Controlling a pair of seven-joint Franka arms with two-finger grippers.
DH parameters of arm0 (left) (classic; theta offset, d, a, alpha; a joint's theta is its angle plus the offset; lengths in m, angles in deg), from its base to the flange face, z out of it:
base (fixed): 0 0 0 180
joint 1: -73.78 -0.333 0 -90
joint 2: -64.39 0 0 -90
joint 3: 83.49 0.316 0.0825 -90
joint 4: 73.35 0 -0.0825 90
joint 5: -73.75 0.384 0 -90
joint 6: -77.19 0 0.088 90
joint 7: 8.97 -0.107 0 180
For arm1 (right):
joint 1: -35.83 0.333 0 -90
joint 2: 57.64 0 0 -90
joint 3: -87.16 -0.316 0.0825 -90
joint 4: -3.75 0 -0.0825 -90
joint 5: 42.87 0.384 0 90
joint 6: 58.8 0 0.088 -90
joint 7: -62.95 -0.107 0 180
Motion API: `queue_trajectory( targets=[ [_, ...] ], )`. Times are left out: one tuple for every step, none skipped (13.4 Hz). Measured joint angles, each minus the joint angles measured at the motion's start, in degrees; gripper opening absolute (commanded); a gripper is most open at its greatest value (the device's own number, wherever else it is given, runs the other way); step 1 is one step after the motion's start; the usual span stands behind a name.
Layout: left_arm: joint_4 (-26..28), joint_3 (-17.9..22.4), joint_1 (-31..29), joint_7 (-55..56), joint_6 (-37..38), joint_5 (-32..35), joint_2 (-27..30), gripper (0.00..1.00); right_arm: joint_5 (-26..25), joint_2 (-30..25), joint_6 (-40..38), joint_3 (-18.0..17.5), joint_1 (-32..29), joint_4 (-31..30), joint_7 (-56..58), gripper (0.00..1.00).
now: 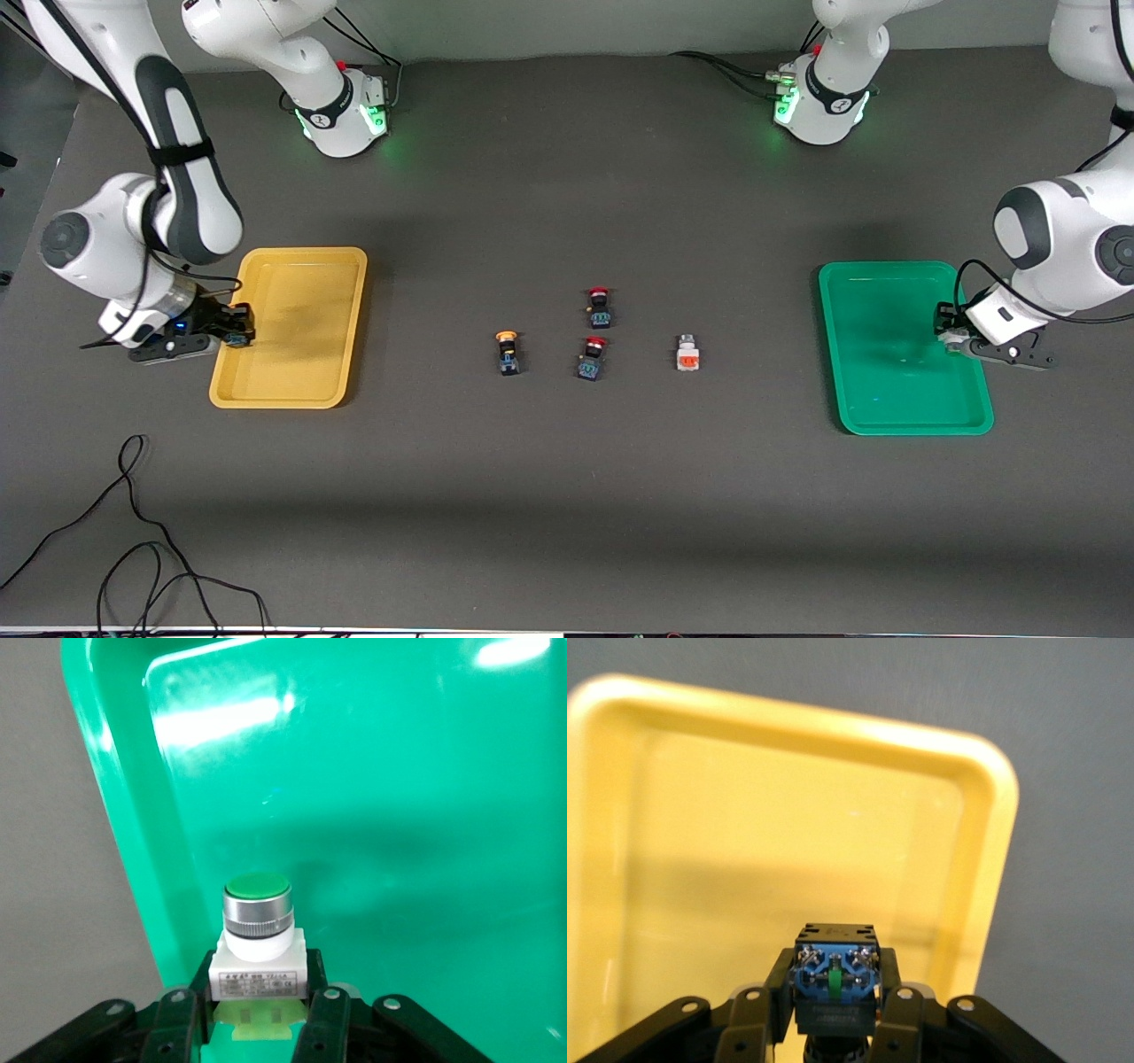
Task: Place green and yellow buttons in trays
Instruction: 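Carry the blue switch to the yellow tray while the left gripper carries green switch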
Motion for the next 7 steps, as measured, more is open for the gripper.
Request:
queue_trajectory(
  targets=[
    [-0.01,-0.01,-0.11,1.92,-0.75,-0.01,-1.13,0.00,3.85,2.47,1.12,-0.14,0.03,0.01,2.53,0.37],
    [-0.03,-0.11,-0.11,3.83,-0.87,0.00,-1.80,0.00,7.97,4.72,1.79,-0.37,0.10,0.09,5.36,0.37],
    [-0.03,-0.28,-0.10,5.46,-0.87,-0.01,-2.13,0.00,11.45,6.57,2.18,-0.58,0.37,0.24,7.75,0.65],
    [-0.03,-0.40,-0.10,6.74,-0.87,-0.01,-2.21,0.00,13.26,7.73,2.20,-0.62,0.73,0.51,8.73,0.97],
    [-0.03,-0.44,-0.10,7.33,-0.87,-0.01,-2.22,0.55,13.72,8.17,2.17,-0.63,0.95,0.93,8.79,1.00],
    [-0.03,-0.47,-0.10,7.47,-0.87,0.02,-2.22,0.98,13.83,8.20,1.64,-0.61,1.01,1.76,8.79,1.00],
    [-0.04,-0.48,-0.10,7.47,-0.87,0.04,-2.22,0.99,13.91,8.17,-0.35,-0.52,0.99,3.20,8.78,1.00]
  ],
)
